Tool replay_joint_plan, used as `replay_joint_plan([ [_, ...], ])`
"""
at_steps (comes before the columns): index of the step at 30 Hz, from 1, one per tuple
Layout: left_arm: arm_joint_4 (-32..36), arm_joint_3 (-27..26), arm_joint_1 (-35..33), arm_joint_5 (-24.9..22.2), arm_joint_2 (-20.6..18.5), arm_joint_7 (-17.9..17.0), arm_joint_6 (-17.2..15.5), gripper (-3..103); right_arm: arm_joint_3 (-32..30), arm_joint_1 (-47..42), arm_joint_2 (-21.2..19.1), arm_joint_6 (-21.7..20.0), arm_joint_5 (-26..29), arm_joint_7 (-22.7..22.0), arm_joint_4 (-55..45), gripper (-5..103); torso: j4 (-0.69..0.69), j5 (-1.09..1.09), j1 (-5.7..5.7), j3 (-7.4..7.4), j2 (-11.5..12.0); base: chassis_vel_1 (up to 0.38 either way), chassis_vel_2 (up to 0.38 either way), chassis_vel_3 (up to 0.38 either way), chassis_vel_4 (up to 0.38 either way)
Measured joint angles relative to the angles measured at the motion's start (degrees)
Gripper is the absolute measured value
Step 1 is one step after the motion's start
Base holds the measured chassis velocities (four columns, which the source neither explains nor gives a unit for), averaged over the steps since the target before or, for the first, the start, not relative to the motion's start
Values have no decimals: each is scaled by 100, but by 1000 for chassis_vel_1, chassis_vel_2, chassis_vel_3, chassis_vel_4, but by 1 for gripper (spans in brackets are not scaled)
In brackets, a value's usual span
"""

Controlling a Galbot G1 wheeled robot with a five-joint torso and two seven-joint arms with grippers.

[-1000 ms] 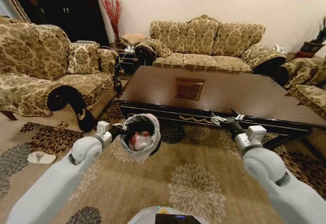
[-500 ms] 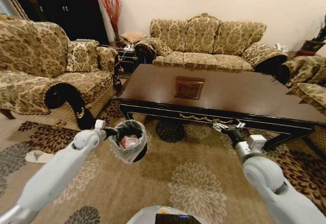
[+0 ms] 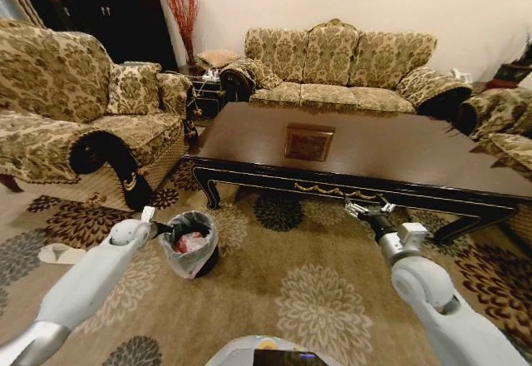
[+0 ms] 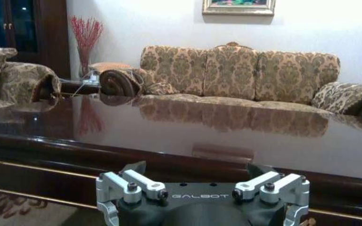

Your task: Move to the front of the table and place the trash on the table into the trash bin.

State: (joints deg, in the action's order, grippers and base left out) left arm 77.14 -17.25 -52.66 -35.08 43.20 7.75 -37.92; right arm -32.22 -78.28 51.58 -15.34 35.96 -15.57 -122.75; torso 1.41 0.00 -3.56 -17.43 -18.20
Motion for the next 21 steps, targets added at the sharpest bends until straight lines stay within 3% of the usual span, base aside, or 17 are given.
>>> replay_joint_plan([
  [21, 274, 155, 10, -49, 161, -77, -185, 3, 50, 10, 115, 75, -79, 57, 160, 100, -1, -1, 160, 319, 479, 0, 0, 0, 0],
])
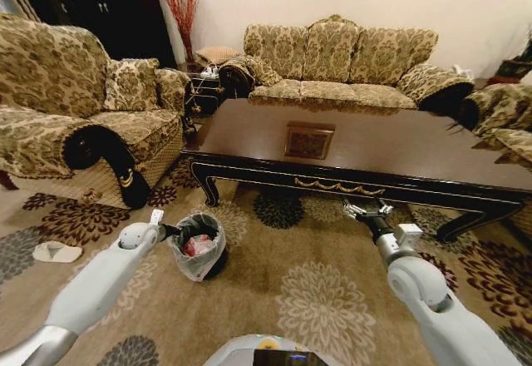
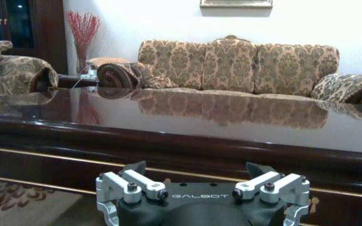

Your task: Move to the front of the table and place the trash on the table into the trash bin.

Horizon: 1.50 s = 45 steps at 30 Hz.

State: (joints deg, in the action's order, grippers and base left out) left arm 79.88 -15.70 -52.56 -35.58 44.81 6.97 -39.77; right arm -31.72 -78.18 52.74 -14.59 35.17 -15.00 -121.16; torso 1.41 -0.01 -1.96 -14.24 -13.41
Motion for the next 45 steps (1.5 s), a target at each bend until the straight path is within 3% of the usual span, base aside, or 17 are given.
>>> replay_joint_plan([
  [17, -119, 2, 31, -26, 15, 19, 138, 0, 1, 41, -47, 6, 17, 17, 20, 100, 1, 0, 77, 241, 317, 0, 0, 0, 0],
  [20, -109, -19, 56, -68, -4, 13, 169, 14, 6, 40, -43, 6, 17, 18, 11, 100, 1, -5, 78, 248, 322, 0, 0, 0, 0],
  [21, -109, -19, 56, -68, -4, 13, 169, 14, 6, 40, -43, 6, 17, 18, 11, 100, 1, -5, 78, 248, 322, 0, 0, 0, 0],
  [25, -68, -44, 53, -91, -17, 10, 169, 35, 5, 29, -52, 6, 17, 12, -19, 100, 0, 2, 76, 242, 316, 0, 0, 0, 0],
  [28, -34, -64, 42, -106, -31, 3, 169, 41, 3, 23, -59, 6, 18, 10, -34, 100, 0, 2, 75, 239, 312, 0, 0, 0, 0],
  [31, 179, -155, -17, -250, -101, -115, 149, 57, -6, 12, -89, 6, 26, 7, -72, 100, 0, 1, 72, 232, 301, 0, 0, 0, 0],
  [33, 252, -178, -44, -275, -135, -120, 145, 57, -8, 12, -95, 6, 29, 6, -78, 100, -1, 1, 71, 230, 298, 0, 0, 0, 0],
  [35, 471, -244, -131, -317, -219, -141, 150, 68, -13, 17, -111, 6, 36, 5, -92, 100, 1, 0, 69, 226, 293, 0, 0, 0, 0],
  [36, 471, -244, -131, -317, -219, -141, 150, 68, -13, 17, -111, 6, 36, 5, -92, 100, 1, 0, 69, 226, 293, 0, 0, 0, 0],
  [39, 744, -320, -93, -377, -217, -630, 348, 84, -120, -59, -87, 6, 57, -9, -181, 100, 2, 1, 66, 221, 286, 0, 0, 0, 0],
  [40, 744, -320, -93, -377, -217, -630, 348, 84, -120, -59, -87, 6, 57, -9, -181, 100, 2, 1, 66, 221, 286, 0, 0, 0, 0],
  [43, 1098, -568, -92, -762, -190, -1087, 659, 98, -230, -146, -65, 5, 104, -13, -280, 100, -2, 0, 65, 217, 280, 0, 0, 0, 0],
  [45, 1234, -678, -122, -859, -176, -1179, 787, 98, -252, -163, -65, 4, 108, -10, -299, 100, -2, -1, 64, 216, 279, 0, 0, 0, 0],
])
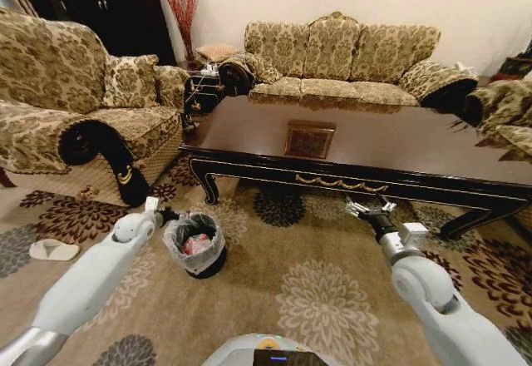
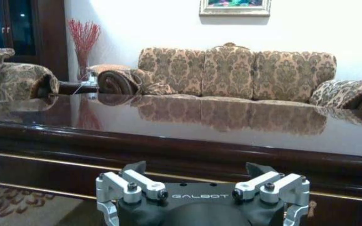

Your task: Move to the front of the table and place the trash on the table into the trash bin.

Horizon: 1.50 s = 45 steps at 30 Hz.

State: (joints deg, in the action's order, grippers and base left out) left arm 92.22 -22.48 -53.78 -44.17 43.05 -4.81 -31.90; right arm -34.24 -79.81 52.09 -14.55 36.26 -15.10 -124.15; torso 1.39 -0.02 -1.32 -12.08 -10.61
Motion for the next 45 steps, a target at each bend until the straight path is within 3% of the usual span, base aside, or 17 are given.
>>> replay_joint_plan([
  [2, 504, -369, -198, -115, 125, -450, 393, 100, -73, -38, 6, -3, 17, 4, -70, 100, 1, 1, -1, -2, -4, 0, 0, 0, 0],
  [3, 504, -369, -198, -115, 125, -450, 393, 100, -73, -38, 6, -3, 17, 4, -70, 100, 1, 1, -1, -2, -4, 0, 0, 0, 0],
  [5, 1345, -1020, -782, -120, 364, -927, 722, 100, -222, -132, 37, -16, 54, 11, -198, 100, 0, 1, -3, -5, -6, 0, 0, 0, 0],
  [7, 1521, -1163, -941, -112, 427, -999, 768, 100, -273, -167, 49, -21, 58, 23, -230, 100, 0, 0, -3, -5, -7, 0, 0, 0, 0],
  [8, 2107, -1627, -1567, -26, 693, -1175, 966, 100, -459, -298, 115, -40, 61, 99, -336, 100, 3, 0, -2, -5, -11, 0, 0, 0, 0],
  [10, 2331, -1815, -1834, 85, 864, -1208, 1084, 100, -541, -358, 159, -43, 54, 141, -382, 100, 4, 1, -2, -5, -12, 0, 0, 0, 0],
  [13, 3018, -2218, -2587, 746, 1791, -1217, 1615, 100, -889, -618, 363, -66, -44, 381, -571, 100, 3, 2, -3, -8, -14, 0, 0, 0, 0],
  [14, 3018, -2218, -2587, 746, 1791, -1217, 1615, 100, -889, -618, 363, -66, -44, 381, -571, 100, 3, 2, -3, -8, -14, 0, 0, 0, 0],
  [15, 3207, -2258, -2795, 967, 2129, -1204, 1777, 100, -969, -699, 430, -74, -71, 449, -624, 100, 2, 2, -3, -9, -15, 0, 0, 0, 0],
  [21, 3616, -2110, -3272, 1497, 2760, -1120, 1893, 100, -945, -810, 639, -77, -178, 475, -784, 100, 3, 1, -2, -5, -12, 0, 0, 0, 0],
  [38, 3848, -1983, -3510, 1752, 2854, -1141, 1892, 100, -810, -1017, 885, -136, -463, 407, -1134, 100, 3, 2, 83, 251, 333, -18, -15, -15, -16],
  [45, 3817, -1898, -3452, 1748, 2840, -1262, 2083, 100, -853, -1158, 909, -181, -575, 481, -1172, 100, 0, 2, 110, 363, 470, -88, -93, -69, -66],
])
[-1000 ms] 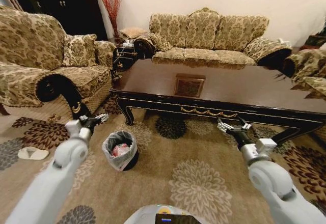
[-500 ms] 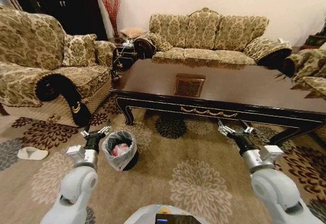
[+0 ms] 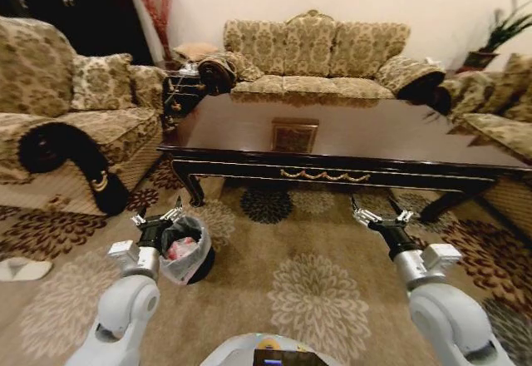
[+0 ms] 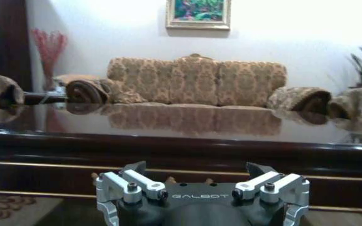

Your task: Move to the front of the table and place the trash on the table into the trash bin.

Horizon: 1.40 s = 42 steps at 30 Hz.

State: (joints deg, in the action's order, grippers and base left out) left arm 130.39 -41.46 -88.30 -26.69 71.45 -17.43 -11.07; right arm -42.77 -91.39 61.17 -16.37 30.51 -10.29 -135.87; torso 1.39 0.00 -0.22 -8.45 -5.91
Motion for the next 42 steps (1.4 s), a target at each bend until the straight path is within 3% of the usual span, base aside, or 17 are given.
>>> replay_joint_plan([
  [13, 46, -27, -101, -76, 47, -54, 41, 100, 49, -3, -94, -13, 10, 11, 37, 100, 3, 1, 0, 4, 4, -129, -127, 113, 101],
  [27, 23, 109, -173, 107, 82, -240, 91, 100, 208, -6, -130, 71, 27, -132, 72, 100, 4, 2, -4, -9, -15, -269, -280, 330, 337],
  [32, 10, 200, -227, 57, 32, -169, 153, 100, 156, -4, -150, 90, 45, -250, 75, 100, 2, -5, -5, -12, -19, -215, -218, 257, 175],
  [34, 22, 232, -221, -241, -71, 34, 187, 100, 2, -46, -94, 82, 69, -324, 69, 100, 2, -2, -6, -14, -21, -44, -59, 65, 22],
  [38, 7, 269, -143, -300, -147, 100, 199, 100, -199, -164, 31, 149, 83, -200, 44, 100, 3, 8, -7, -16, -23, 28, 35, -13, -34],
  [42, 5, 336, -128, -302, -170, 91, 201, 100, -335, -225, 84, 188, 86, -156, 29, 100, 3, 2, -7, -17, -24, 22, 36, -18, -24],
])
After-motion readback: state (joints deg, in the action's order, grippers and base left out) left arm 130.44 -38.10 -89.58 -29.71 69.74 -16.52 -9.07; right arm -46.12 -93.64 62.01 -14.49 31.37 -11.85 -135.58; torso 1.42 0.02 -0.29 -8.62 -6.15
